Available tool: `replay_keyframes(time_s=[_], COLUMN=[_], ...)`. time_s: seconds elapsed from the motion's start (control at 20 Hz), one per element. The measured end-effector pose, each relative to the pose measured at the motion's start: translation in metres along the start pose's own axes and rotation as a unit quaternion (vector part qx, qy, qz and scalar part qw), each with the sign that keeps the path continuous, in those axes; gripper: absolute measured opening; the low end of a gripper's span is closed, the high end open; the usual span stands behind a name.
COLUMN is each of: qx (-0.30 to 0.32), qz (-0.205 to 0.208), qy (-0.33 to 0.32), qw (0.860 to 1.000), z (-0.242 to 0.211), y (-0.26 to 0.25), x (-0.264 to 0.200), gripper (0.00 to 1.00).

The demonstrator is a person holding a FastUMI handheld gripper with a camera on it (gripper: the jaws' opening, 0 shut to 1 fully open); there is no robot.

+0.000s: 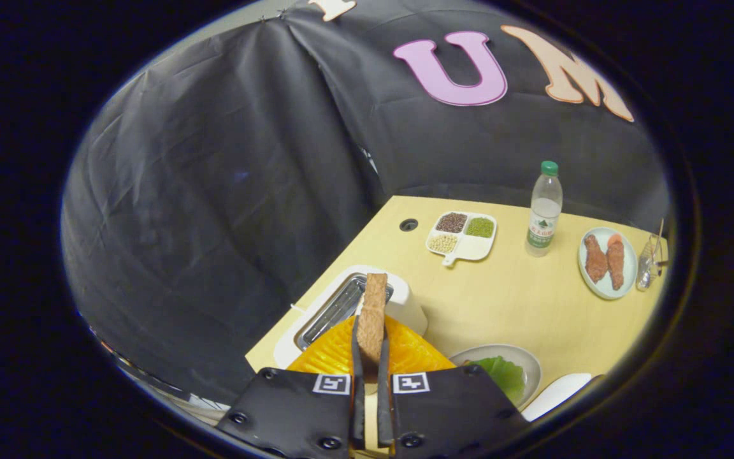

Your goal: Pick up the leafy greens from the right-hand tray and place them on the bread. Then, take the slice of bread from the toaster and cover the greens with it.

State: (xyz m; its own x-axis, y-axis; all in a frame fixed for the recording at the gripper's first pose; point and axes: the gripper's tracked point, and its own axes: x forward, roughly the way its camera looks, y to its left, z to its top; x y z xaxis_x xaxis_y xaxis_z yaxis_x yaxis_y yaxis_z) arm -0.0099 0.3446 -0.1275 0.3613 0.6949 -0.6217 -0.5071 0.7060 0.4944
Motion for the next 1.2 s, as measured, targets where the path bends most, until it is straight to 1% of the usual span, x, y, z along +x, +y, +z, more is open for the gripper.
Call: replay_keyframes(time_s=[0.15,0.25,0.35,0.55,0.9,1.2], qx=[0.028,0.039,0.057,0.059,0.098,0.128], qz=[0.002,-0.012,-0.016,-0.041,-0.060,-0.066], qy=[-0.020,-0.022,-0.021,-0.017,0.007,0.024], qw=[0.999,0.999,0.998,0.997,0.993,0.989], z=[0.003,0.000,-0.007,-0.026,-0.071,-0.100], y=[-0.008,-0.024,-0.034,-0.064,-0.103,-0.129], x=[-0.013,-0.020,-0.025,-0.027,-0.023,-0.019], gripper=[0.10,0.10,0.10,0.10,0.10,0.10])
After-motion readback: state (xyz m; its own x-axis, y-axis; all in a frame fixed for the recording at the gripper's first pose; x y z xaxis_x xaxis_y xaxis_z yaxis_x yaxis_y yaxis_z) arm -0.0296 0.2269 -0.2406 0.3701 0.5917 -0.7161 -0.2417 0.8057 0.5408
